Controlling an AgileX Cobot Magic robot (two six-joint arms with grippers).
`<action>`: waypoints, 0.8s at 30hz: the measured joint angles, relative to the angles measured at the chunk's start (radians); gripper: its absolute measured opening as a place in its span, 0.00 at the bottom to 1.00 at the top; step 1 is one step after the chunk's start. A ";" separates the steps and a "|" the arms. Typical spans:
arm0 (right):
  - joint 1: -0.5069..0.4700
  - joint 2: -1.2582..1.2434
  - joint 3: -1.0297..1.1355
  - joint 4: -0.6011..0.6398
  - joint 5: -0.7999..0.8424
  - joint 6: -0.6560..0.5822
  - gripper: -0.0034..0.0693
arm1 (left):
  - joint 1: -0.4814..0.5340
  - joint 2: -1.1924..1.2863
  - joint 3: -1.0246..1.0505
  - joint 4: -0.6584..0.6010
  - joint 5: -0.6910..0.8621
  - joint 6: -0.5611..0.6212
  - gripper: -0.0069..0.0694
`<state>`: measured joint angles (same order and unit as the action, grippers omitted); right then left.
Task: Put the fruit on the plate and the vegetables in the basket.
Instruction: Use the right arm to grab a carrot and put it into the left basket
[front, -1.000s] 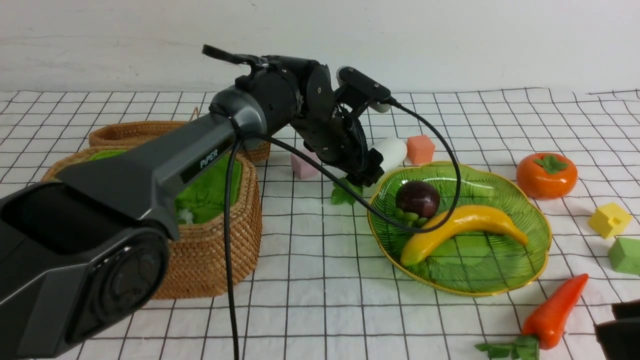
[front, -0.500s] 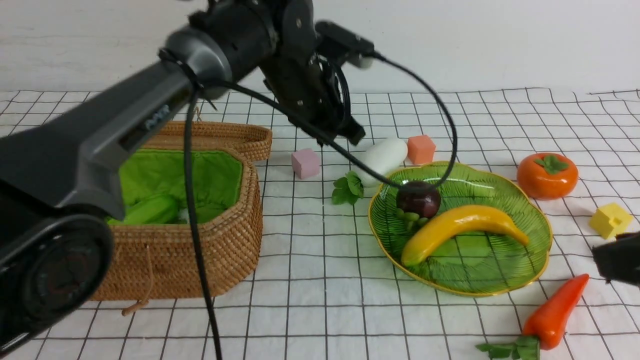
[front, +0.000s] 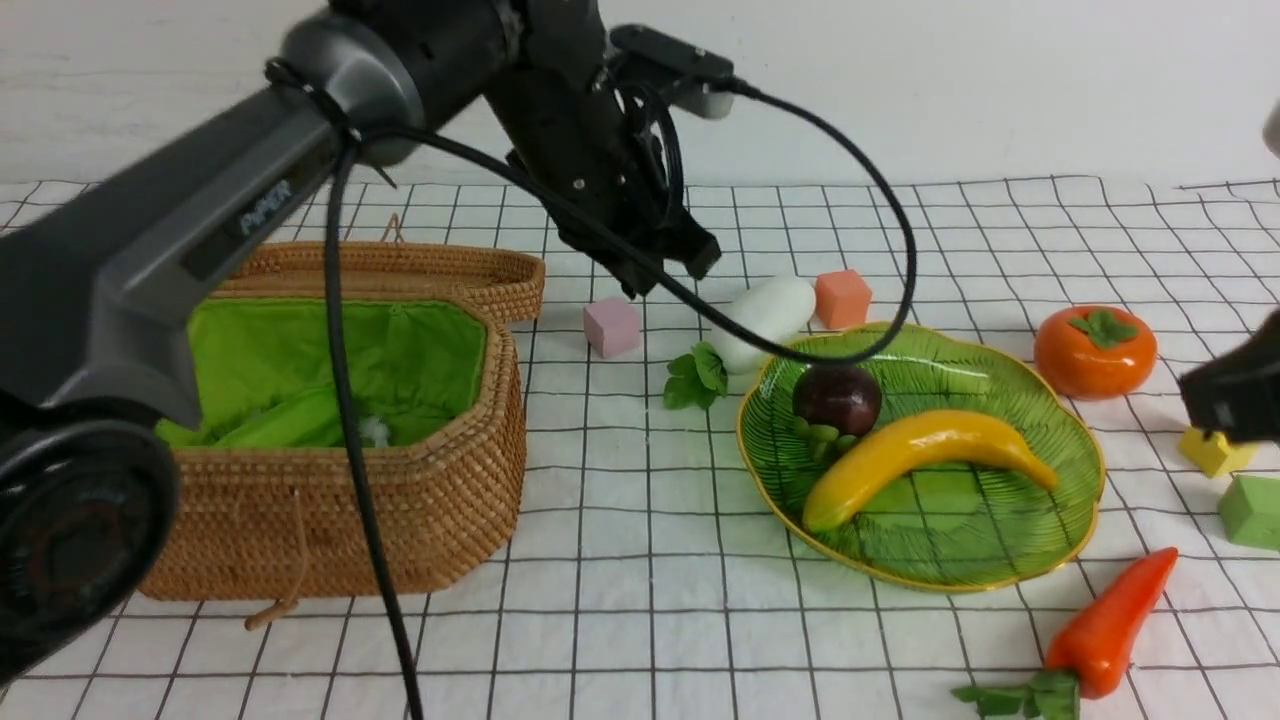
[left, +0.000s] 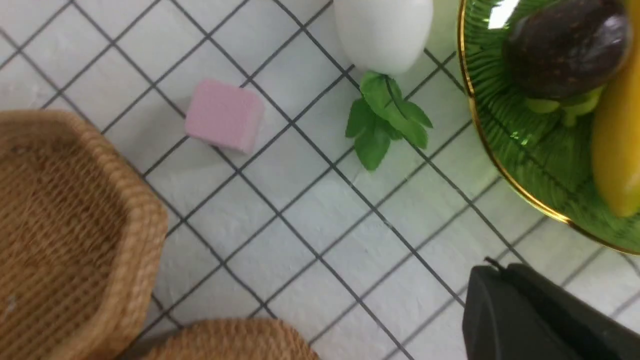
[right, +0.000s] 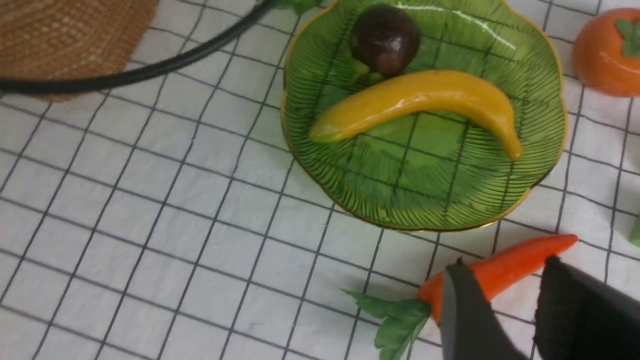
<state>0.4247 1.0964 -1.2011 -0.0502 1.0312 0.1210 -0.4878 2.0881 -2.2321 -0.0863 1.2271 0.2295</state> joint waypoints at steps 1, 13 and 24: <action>-0.023 0.035 -0.022 0.011 0.000 -0.007 0.37 | 0.000 -0.039 0.007 0.005 0.007 -0.023 0.07; -0.318 0.238 0.012 0.191 -0.003 -0.058 0.37 | 0.002 -0.711 0.630 0.002 -0.106 -0.163 0.07; -0.399 0.356 0.285 0.275 -0.204 0.157 0.54 | 0.002 -1.480 1.503 -0.165 -0.574 -0.073 0.07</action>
<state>0.0258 1.4520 -0.9163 0.2246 0.8277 0.2780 -0.4858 0.6081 -0.7286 -0.2515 0.6533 0.1566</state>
